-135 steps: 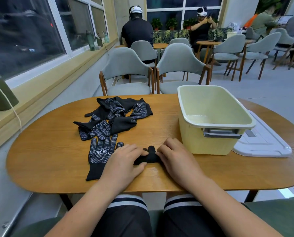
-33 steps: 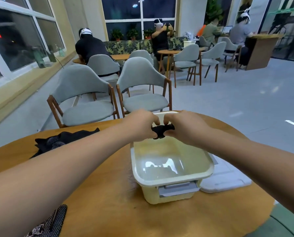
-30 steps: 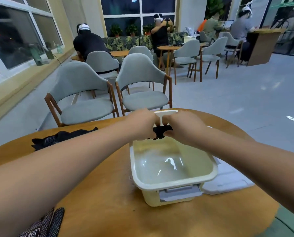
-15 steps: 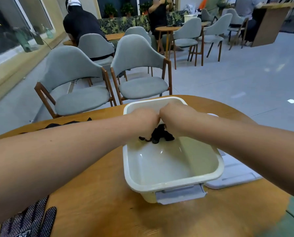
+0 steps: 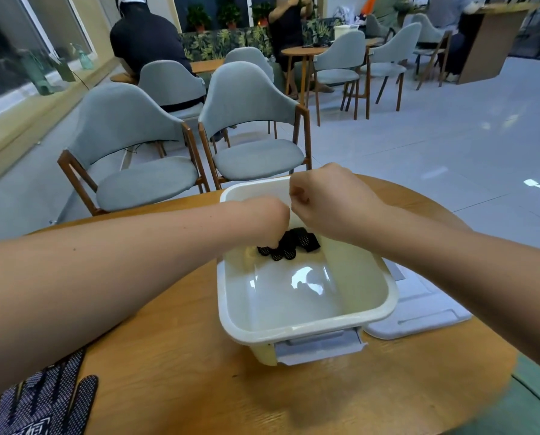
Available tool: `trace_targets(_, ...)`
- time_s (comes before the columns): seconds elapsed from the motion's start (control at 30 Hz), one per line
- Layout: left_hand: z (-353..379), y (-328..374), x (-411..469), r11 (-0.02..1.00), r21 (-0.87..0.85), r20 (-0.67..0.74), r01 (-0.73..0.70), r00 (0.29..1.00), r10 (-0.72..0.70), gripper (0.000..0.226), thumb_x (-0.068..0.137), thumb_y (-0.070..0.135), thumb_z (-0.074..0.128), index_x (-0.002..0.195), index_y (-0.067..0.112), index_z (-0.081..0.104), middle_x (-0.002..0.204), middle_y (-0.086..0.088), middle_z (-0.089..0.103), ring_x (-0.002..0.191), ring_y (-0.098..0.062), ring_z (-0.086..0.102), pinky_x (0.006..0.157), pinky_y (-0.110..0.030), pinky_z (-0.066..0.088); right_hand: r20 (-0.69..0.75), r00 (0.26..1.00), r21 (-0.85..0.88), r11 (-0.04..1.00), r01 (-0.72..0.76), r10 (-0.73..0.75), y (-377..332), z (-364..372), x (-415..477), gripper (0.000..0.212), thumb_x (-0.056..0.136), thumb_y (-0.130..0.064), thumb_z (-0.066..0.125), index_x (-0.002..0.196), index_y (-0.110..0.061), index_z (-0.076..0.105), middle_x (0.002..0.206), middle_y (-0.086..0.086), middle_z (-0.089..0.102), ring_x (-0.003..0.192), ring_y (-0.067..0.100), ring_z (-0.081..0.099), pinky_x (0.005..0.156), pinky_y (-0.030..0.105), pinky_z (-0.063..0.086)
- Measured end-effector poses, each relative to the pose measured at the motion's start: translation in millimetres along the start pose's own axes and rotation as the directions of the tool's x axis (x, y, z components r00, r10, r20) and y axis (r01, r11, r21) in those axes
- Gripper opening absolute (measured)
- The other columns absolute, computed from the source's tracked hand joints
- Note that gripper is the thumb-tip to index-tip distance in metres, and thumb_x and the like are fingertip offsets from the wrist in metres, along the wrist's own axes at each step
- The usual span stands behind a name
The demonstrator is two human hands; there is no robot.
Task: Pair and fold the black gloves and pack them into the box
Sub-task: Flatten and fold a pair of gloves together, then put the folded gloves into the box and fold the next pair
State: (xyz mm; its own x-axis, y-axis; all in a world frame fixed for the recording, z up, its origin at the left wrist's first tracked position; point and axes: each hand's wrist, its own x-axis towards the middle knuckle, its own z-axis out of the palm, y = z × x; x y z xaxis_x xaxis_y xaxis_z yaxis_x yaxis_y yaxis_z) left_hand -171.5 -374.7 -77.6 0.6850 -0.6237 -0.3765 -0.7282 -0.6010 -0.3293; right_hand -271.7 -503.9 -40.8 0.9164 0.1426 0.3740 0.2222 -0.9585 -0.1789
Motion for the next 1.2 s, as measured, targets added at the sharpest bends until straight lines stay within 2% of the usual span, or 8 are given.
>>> trace_targets(0.17, -7.1, -6.9, -14.4, 0.991, -0.135, 0.021, -0.009, 1.0, 0.012, 0.032, 0.101, 0.034, 0.068, 0.125, 0.016, 0.077, 0.12, -0.006, 0.076, 0.114, -0.03, 0.068, 0.095, -0.039, 0.056, -0.07, 0.997, 0.065, 0.998, 0.018, -0.013, -0.7, -4.5, -9.5, 0.014, 0.096, -0.023, 0.061, 0.088, -0.015, 0.07, 0.079, 0.003, 0.072, 0.077, 0.03, 0.068, 0.068, 0.045, 0.06)
trace_targets(0.33, -24.4, -18.4, -45.5, 0.983, -0.166, -0.078, -0.076, 0.995, 0.064, 0.029, 0.105, 0.035, 0.061, 0.128, 0.024, 0.075, 0.122, 0.001, 0.074, 0.113, -0.023, 0.066, 0.096, -0.037, 0.055, -0.065, 0.998, 0.049, 0.999, 0.011, -0.008, -9.1, -14.7, -17.3, 0.016, 0.099, -0.026, 0.062, 0.09, -0.017, 0.072, 0.082, 0.002, 0.073, 0.079, 0.028, 0.068, 0.07, 0.045, 0.06)
trace_targets(0.43, -29.5, -29.9, -74.7, 0.977, -0.195, -0.215, -0.088, 0.976, 0.045, 0.028, 0.106, 0.033, 0.058, 0.129, 0.031, 0.074, 0.119, 0.009, 0.074, 0.107, -0.016, 0.067, 0.095, -0.036, 0.057, -0.062, 0.998, 0.033, 0.999, -0.001, 0.003, -18.7, -25.8, -21.0, 0.016, 0.1, -0.031, 0.061, 0.095, -0.022, 0.073, 0.085, -0.002, 0.075, 0.082, 0.025, 0.068, 0.073, 0.045, 0.06)
trace_targets(0.6, -23.2, -51.4, -135.5, 0.945, -0.315, -0.483, -0.095, 0.873, -0.073, 0.02, 0.104, 0.027, 0.062, 0.117, 0.029, 0.078, 0.106, 0.012, 0.074, 0.102, -0.012, 0.067, 0.092, -0.038, 0.057, -0.073, 0.997, 0.054, 0.998, 0.02, -0.016, -50.1, -39.2, -26.9, 0.017, 0.099, -0.035, 0.06, 0.096, -0.024, 0.072, 0.086, -0.002, 0.075, 0.085, 0.026, 0.069, 0.075, 0.046, 0.061)
trace_targets(0.73, -1.9, -68.1, -189.7, 0.924, -0.372, -0.607, -0.09, 0.777, -0.169, 0.014, 0.102, 0.025, 0.067, 0.111, 0.025, 0.078, 0.104, 0.011, 0.074, 0.098, -0.01, 0.066, 0.089, -0.034, 0.055, -0.099, 0.992, 0.082, 0.993, 0.085, -0.076, -90.4, -43.7, -34.7, 0.017, 0.098, -0.035, 0.061, 0.092, -0.025, 0.072, 0.079, -0.005, 0.074, 0.079, 0.022, 0.07, 0.071, 0.042, 0.061)
trace_targets(0.87, 32.0, -83.4, -237.1, 0.891, -0.454, -0.578, -0.028, 0.77, -0.27, 0.01, 0.101, 0.025, 0.071, 0.109, 0.026, 0.078, 0.101, 0.014, 0.073, 0.096, -0.005, 0.067, 0.081, -0.019, 0.051, -0.079, 0.986, 0.133, 0.979, 0.153, -0.144, -132.9, -39.5, -44.7, 0.014, 0.1, -0.032, 0.062, 0.096, -0.026, 0.074, 0.086, -0.006, 0.076, 0.085, 0.02, 0.069, 0.075, 0.039, 0.06)
trace_targets(1.0, 76.6, -90.1, -276.9, 0.856, -0.514, -0.512, 0.052, 0.782, -0.355, 0.013, 0.099, 0.03, 0.074, 0.111, 0.029, 0.077, 0.101, 0.014, 0.076, 0.095, -0.006, 0.069, 0.089, -0.034, 0.058, -0.085, 0.968, 0.149, 0.957, 0.248, -0.238, -171.7, -22.2, -55.4, 0.016, 0.101, -0.035, 0.062, 0.102, -0.026, 0.075, 0.09, -0.006, 0.076, 0.087, 0.021, 0.07, 0.077, 0.043, 0.061)
trace_targets(1.2, 138.5, -77.7, -315.6, 0.783, -0.6, -0.405, 0.166, 0.781, -0.476, 0.018, 0.1, 0.035, 0.07, 0.118, 0.036, 0.072, 0.105, 0.019, 0.07, 0.098, -0.003, 0.064, 0.082, -0.027, 0.048, -0.067, 0.953, 0.215, 0.928, 0.304, -0.297, -207.5, 17.7, -74.4, 0.017, 0.099, -0.039, 0.058, 0.101, -0.027, 0.07, 0.094, -0.007, 0.075, 0.089, 0.022, 0.07, 0.075, 0.044, 0.06)
